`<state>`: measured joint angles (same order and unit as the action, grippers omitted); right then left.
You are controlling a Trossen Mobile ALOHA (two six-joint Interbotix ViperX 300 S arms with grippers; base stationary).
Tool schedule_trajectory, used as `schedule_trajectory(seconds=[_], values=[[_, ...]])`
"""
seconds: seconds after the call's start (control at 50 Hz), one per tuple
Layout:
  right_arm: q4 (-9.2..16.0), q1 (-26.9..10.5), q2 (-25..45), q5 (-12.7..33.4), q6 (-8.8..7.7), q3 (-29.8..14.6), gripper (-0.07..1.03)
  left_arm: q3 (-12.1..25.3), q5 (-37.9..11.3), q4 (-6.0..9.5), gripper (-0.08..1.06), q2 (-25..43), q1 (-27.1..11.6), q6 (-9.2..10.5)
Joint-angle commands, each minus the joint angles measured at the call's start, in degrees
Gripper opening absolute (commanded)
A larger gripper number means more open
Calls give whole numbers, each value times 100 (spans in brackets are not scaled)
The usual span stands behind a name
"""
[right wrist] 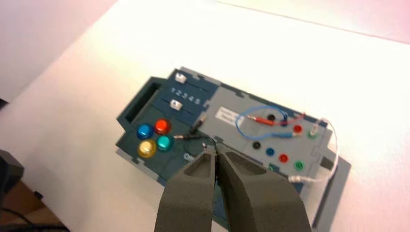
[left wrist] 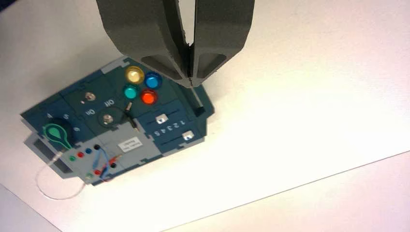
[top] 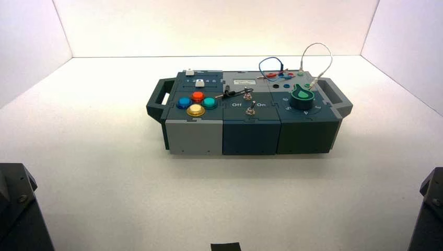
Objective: Push the red button.
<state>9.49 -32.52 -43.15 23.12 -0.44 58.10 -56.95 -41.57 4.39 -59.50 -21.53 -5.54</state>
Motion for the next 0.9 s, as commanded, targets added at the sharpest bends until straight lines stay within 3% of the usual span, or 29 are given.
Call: schedule_trajectory(seconds=[0.02,0.38,0.78,0.9], values=[[18,79,-18,9,26,-18,-2,132,-44,-18,-3,-132,97,-9],[0,88,-158,-35,26,299,-2,-369,-132,70,-3,-562,88,18],[-88,677,-545,-44,-26,396,-2,-413,-97,105,-3,-642,97,105],[-114,694,-562,-62,-35,413,-2,-378,-79,141,-3,-562,88,97]])
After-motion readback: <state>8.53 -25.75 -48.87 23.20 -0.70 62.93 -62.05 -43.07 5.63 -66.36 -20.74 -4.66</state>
